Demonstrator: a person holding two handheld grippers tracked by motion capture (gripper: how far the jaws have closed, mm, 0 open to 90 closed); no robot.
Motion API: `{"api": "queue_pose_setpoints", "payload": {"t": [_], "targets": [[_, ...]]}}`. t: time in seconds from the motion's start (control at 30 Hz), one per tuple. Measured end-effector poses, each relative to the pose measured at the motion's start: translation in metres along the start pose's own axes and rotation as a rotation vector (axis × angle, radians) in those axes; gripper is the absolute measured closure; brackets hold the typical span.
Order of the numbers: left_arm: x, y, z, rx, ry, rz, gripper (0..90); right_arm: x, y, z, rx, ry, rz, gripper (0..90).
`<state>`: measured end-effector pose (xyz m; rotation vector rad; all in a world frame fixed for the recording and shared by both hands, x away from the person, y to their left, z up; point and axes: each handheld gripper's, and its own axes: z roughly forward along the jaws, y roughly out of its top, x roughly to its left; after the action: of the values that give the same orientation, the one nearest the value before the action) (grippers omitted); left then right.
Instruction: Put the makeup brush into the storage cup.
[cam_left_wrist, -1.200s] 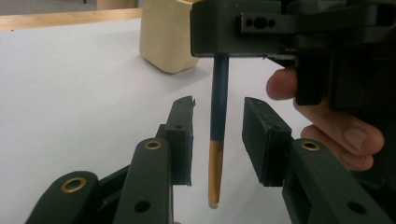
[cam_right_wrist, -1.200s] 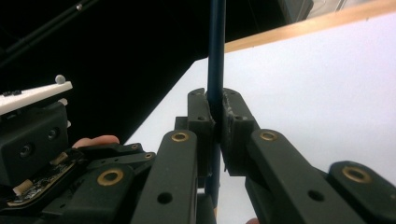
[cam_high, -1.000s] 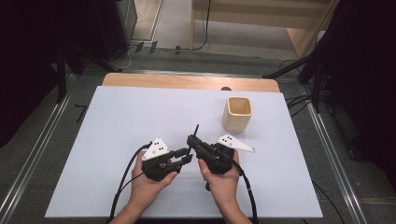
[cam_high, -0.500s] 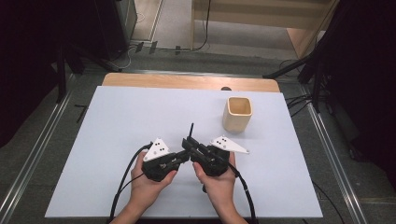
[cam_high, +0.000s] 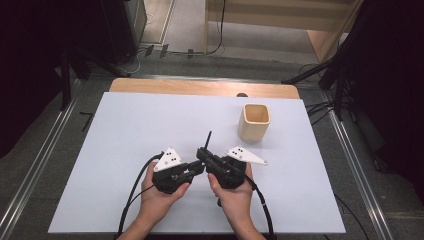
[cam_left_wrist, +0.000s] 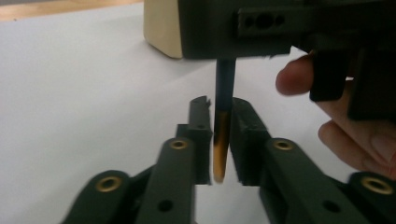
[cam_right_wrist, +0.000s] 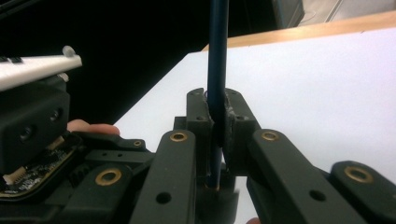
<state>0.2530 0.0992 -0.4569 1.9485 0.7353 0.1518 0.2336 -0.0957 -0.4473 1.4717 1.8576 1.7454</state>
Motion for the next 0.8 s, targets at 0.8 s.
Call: {"api": "queue_pose_setpoints", "payload": {"t": [0.8], "targets": [[0.034,0.016,-0.038,-0.023,0.003,-0.028,59.9,-0.012,-0.009,0.010,0.110,-0.202,-0.498,83.9]]}}
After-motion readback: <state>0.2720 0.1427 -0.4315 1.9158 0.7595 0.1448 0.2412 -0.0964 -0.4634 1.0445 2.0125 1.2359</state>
